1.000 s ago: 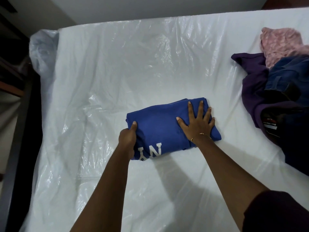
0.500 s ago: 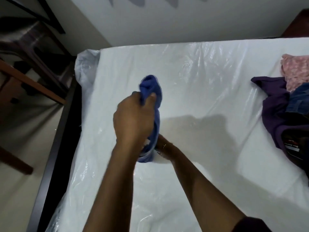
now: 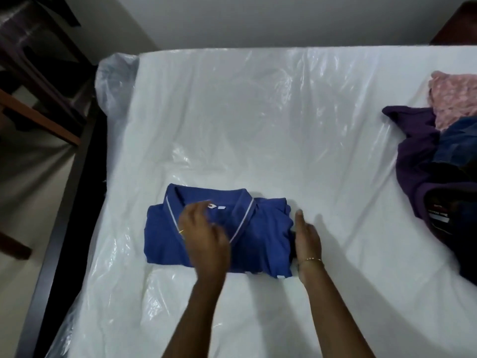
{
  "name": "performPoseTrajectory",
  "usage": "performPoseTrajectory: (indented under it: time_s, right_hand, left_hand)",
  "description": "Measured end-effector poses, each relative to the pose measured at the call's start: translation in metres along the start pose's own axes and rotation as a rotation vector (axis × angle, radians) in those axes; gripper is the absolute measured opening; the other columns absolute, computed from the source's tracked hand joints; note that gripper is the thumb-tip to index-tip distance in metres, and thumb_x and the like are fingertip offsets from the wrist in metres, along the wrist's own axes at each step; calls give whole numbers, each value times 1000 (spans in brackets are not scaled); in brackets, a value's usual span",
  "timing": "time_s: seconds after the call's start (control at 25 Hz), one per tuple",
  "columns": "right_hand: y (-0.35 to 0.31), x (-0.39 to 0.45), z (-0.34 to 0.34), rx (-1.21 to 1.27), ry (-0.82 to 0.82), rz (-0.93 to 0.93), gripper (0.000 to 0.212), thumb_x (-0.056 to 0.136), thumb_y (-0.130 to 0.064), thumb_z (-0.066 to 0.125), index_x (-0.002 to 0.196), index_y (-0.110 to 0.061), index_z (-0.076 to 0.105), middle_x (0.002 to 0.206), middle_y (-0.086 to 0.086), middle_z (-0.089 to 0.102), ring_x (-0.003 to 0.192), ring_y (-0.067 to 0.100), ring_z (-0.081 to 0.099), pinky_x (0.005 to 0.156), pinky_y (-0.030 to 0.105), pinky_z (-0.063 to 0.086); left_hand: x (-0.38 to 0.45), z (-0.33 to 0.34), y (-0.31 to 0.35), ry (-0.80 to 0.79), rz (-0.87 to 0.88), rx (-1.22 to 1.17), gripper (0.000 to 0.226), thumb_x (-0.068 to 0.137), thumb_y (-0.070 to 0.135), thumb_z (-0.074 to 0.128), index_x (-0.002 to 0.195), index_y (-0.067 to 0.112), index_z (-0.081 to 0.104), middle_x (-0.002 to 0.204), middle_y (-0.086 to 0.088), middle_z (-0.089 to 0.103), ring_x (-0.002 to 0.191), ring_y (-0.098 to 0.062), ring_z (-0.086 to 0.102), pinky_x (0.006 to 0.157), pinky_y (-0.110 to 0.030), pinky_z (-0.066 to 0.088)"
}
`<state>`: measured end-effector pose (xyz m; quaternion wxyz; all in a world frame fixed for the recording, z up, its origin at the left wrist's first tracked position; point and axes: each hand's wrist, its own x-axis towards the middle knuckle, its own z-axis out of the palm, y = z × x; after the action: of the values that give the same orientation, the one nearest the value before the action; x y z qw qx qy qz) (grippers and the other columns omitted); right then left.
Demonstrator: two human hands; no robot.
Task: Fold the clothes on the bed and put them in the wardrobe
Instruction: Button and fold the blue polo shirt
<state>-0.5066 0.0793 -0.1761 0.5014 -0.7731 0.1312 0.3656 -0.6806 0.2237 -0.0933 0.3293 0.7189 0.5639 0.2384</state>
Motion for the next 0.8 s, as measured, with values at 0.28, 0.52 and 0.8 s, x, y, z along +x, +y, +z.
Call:
performPoseTrajectory:
  time_s: [0.28, 0.52, 0.8]
  right_hand:
    - [42, -1, 36, -786, 358, -506, 76, 117, -76, 63, 157, -13, 77, 138, 9, 77, 115, 30, 78, 82, 48, 82]
    - [36, 19, 3, -519, 407, -730, 62, 125, -57, 62, 146, -4, 85, 108, 10, 83, 92, 28, 78, 74, 38, 70]
    - [40, -14, 25, -599, 526, -539, 146, 108, -107, -5, 144, -1, 90, 124, 20, 85, 106, 36, 73, 85, 55, 82]
  left_hand:
    - [42, -62, -85, -53, -273, -53, 22, 106, 30, 57, 95, 11, 63, 92, -7, 67, 91, -35, 63, 79, -44, 49]
    - [49, -51, -88, 53, -147, -165, 20, 112, 18, 41, 110, 11, 60, 99, -6, 66, 90, -23, 60, 81, -35, 48]
    - [68, -40, -83, -52, -240, 92, 49, 106, 52, 43, 94, 7, 58, 95, -9, 62, 94, -35, 60, 84, -51, 49]
